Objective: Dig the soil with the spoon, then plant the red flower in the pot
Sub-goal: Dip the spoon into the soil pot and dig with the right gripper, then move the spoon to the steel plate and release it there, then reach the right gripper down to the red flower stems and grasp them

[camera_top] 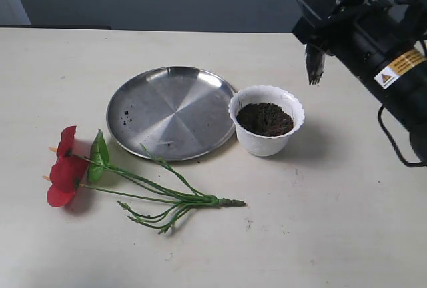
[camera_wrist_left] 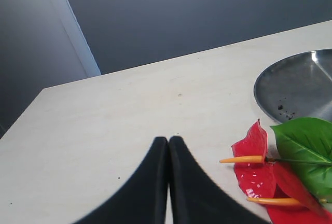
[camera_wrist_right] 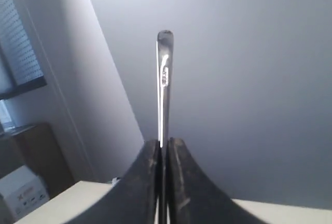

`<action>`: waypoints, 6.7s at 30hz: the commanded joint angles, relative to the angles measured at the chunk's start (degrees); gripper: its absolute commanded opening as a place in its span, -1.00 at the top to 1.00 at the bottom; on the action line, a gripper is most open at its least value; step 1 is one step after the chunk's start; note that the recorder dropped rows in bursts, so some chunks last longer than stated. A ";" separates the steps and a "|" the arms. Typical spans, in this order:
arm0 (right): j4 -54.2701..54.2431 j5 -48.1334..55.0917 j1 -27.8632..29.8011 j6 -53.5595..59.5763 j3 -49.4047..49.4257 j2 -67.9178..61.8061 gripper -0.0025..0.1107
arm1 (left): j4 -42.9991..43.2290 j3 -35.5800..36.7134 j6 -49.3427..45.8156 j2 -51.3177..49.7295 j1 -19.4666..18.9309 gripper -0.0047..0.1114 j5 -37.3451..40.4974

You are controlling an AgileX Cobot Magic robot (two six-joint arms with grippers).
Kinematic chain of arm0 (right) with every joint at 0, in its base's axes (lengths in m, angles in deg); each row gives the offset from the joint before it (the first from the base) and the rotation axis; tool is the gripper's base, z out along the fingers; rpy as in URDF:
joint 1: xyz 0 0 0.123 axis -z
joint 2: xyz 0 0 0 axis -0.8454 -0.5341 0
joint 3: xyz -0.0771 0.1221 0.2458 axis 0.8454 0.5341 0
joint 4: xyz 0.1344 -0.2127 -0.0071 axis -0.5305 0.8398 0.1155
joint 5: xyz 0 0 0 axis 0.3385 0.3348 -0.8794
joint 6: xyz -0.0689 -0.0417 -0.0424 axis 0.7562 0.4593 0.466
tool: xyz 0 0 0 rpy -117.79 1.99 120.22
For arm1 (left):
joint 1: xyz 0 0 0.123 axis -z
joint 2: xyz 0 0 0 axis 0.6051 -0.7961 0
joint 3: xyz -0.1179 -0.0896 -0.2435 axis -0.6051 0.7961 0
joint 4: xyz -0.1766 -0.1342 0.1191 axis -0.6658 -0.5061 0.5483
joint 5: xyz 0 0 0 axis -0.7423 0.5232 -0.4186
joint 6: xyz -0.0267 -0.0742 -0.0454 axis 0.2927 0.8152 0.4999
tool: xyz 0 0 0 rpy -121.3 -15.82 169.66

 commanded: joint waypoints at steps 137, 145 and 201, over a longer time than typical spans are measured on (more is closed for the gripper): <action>86.26 42.42 -14.88 -68.25 -53.39 -33.52 0.97 | -0.19 0.02 0.27 0.20 -0.03 0.91 -0.66; 86.26 43.66 -15.08 -70.34 -53.39 -37.05 0.97 | -0.19 0.02 0.27 0.20 -0.03 0.91 -0.66; 86.26 1.05 -20.97 -69.78 -53.39 -28.71 0.69 | -0.19 0.02 0.27 0.20 -0.03 0.91 -0.66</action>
